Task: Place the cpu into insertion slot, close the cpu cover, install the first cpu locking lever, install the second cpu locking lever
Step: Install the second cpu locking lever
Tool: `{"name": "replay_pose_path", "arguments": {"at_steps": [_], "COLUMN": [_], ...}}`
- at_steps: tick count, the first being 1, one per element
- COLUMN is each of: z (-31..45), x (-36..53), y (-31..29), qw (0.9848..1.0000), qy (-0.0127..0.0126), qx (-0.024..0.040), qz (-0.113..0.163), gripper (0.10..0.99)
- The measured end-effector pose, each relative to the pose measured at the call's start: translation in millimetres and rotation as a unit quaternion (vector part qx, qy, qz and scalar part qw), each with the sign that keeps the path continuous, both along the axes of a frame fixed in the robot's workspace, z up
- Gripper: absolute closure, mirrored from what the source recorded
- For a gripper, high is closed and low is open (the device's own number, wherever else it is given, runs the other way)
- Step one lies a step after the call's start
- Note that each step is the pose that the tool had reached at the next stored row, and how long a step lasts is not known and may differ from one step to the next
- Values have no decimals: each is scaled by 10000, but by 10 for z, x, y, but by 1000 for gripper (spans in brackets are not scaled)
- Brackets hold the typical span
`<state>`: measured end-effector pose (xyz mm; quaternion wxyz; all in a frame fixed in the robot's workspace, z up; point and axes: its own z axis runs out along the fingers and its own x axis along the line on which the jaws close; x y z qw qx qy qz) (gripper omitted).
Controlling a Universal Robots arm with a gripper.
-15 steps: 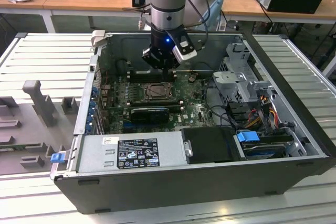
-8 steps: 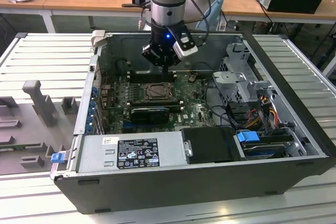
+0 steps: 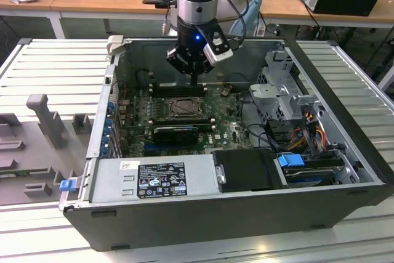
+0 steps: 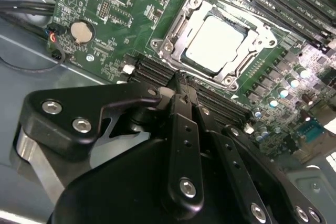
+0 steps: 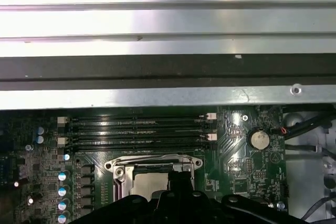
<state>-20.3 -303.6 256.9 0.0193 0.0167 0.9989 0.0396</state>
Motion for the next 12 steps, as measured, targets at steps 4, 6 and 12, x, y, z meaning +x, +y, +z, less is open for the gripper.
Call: {"name": "replay_pose_path", "arguments": {"at_steps": [4,6,12], "z": [-1,-1,-5], "x": [1,2,2], "y": [-71,-95,-165], "qw": [10000,10000,10000], "qy": [0,0,3], "qx": [0,0,-4], "qz": [0,0,0], "gripper": [980,980,980]}}
